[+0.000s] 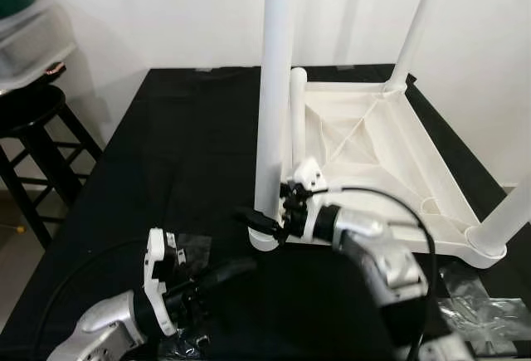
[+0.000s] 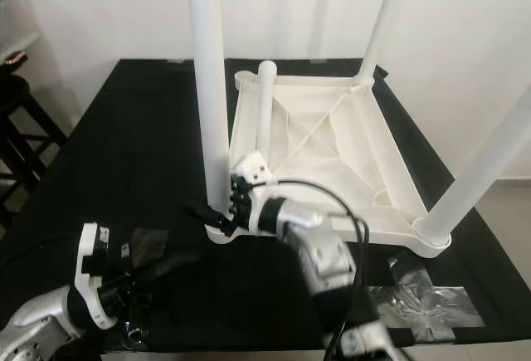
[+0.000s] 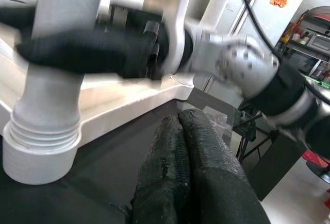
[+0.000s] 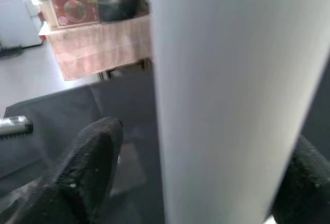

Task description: Building children table

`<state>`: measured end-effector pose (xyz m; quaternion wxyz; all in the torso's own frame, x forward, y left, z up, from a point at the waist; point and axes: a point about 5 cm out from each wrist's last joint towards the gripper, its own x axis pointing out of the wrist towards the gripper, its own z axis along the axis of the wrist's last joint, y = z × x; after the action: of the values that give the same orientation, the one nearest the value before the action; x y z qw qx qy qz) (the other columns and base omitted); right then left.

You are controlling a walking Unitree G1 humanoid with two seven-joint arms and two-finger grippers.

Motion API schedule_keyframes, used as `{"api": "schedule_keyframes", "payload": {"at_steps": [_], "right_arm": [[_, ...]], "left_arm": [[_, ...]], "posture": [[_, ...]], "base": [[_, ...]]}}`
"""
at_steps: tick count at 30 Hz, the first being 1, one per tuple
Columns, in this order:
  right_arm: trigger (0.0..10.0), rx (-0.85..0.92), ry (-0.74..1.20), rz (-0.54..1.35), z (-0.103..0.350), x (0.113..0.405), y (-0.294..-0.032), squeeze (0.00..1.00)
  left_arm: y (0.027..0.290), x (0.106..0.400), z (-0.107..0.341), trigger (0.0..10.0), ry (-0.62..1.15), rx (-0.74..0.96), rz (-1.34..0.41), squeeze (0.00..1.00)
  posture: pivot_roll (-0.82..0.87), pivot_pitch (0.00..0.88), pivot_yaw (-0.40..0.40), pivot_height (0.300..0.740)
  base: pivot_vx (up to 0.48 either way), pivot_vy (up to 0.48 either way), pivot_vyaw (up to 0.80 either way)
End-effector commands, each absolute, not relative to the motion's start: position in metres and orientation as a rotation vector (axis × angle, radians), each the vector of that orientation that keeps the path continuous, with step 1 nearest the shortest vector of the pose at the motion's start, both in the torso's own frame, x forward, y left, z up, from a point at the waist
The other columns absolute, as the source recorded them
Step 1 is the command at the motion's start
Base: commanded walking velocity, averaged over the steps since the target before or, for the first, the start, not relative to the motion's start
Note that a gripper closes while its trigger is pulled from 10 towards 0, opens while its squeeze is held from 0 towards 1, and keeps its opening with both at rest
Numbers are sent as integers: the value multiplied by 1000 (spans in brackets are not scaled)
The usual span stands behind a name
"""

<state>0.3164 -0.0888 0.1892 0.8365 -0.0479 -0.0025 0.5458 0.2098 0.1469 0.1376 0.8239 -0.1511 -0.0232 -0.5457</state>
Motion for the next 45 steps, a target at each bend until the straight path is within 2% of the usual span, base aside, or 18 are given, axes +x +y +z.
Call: {"api": "schedule_keyframes", "payload": {"at_steps": [1,5,7,14,15,16,26,32,33,34,35,37,38,40,45], "right_arm": [[10000,-151,-48,1297,199,315,-85,0],[10000,-183,-53,1345,202,319,-86,0],[10000,-198,-36,1371,207,332,-87,0],[10000,-184,-13,1356,209,347,-87,0],[1843,-175,-6,1353,208,348,-88,0],[0,-159,-3,1366,208,348,-89,0],[0,-131,-22,1373,206,347,-93,0],[0,-126,-26,1264,200,345,-98,0],[0,-129,-24,1237,198,345,-99,0],[0,-83,2,1060,185,342,-97,0],[0,49,19,806,167,336,-94,0],[0,49,19,806,167,336,-94,0],[0,143,66,621,151,325,-94,0],[0,109,44,555,150,317,-95,0],[0,80,90,614,142,314,-91,0]], "left_arm": [[148,209,133,10000,-29,-328,-1153,0],[147,209,133,10000,-29,-326,-1152,0],[146,209,132,10000,-27,-324,-1152,0],[146,208,132,10000,-25,-322,-1153,0],[146,208,132,10000,-24,-321,-1153,0],[146,208,132,10000,-24,-320,-1153,0],[146,208,132,10000,-24,-323,-1155,0],[146,207,133,10000,-25,-325,-1155,0],[146,207,133,10000,-25,-325,-1155,0],[146,207,133,10000,-26,-325,-1155,0],[147,207,133,10000,-26,-325,-1155,0],[147,207,133,10000,-26,-325,-1155,0],[148,207,134,10000,-27,-324,-1155,0],[149,208,134,10000,-26,-322,-1156,0],[149,209,134,10000,-29,-326,-1147,0]], "posture": [[-14,60,-19,740],[-9,57,-21,740],[-3,56,-22,740],[2,57,-24,740],[2,57,-24,740],[2,59,-23,740],[-5,62,-19,740],[-14,68,-21,740],[-14,68,-21,740],[-27,78,-32,740],[-33,80,-35,740],[-33,80,-35,740],[-34,78,-39,740],[-28,85,-22,740],[-33,70,-11,740]], "base": [[0,0,0],[0,0,0],[0,0,0],[0,0,0],[0,0,0],[0,0,0],[0,0,0],[0,0,0],[0,0,0],[0,0,0],[0,0,0],[0,0,0],[0,0,0],[0,0,0],[0,0,0]]}}
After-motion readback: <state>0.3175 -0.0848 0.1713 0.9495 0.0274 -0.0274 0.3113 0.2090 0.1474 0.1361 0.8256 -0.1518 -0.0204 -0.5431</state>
